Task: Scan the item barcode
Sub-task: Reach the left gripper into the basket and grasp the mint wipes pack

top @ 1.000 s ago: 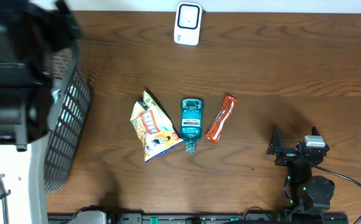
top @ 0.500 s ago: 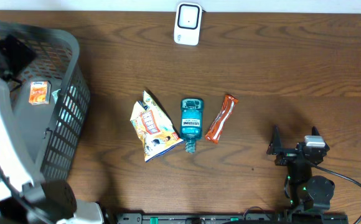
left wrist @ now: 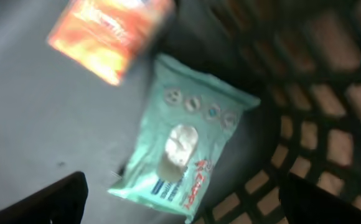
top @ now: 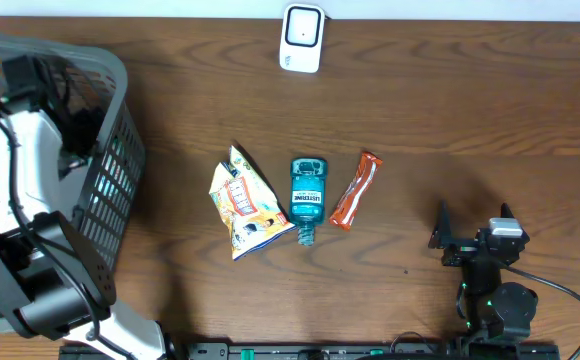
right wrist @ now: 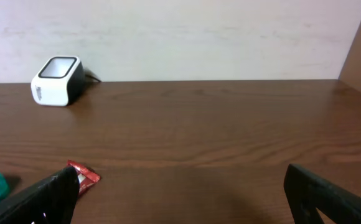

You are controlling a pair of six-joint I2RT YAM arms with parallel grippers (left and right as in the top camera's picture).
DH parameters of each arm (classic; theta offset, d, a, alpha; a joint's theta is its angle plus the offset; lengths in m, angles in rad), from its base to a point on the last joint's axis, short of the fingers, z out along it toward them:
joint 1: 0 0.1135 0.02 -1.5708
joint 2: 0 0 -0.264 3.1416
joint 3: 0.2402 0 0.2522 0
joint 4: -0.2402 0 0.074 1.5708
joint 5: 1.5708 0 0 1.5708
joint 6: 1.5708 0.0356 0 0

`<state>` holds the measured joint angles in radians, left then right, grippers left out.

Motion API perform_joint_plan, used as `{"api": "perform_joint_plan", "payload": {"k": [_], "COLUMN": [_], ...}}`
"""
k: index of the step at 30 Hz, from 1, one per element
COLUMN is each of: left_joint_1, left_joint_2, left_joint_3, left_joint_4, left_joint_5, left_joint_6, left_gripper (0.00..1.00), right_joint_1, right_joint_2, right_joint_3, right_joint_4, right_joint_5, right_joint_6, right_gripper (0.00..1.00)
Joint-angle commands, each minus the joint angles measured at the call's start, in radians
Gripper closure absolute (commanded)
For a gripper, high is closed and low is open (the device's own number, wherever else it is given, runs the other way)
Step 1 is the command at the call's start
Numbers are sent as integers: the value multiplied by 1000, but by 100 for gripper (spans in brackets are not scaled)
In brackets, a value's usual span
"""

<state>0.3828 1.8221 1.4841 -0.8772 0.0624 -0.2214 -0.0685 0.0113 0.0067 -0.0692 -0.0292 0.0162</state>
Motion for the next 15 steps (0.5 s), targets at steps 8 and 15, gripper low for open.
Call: {"api": "perform_joint_plan", "payload": {"k": [8,15], "left_joint_1": [-1,-1], "left_joint_2": [8,56], "left_joint_3": [-262,-307], "left_joint_4": [237,266], "left_joint_5": [8,10], "left_joint_6": [98,96], "left_gripper": [2,2], "right_joint_1": [5,5], "right_joint_2": [-5,-5], "right_joint_3": [-1,-1], "right_joint_4": [-3,-3], "right_joint_5": [1,1], "right_joint_6": [13,13], "right_gripper": [1,1]}}
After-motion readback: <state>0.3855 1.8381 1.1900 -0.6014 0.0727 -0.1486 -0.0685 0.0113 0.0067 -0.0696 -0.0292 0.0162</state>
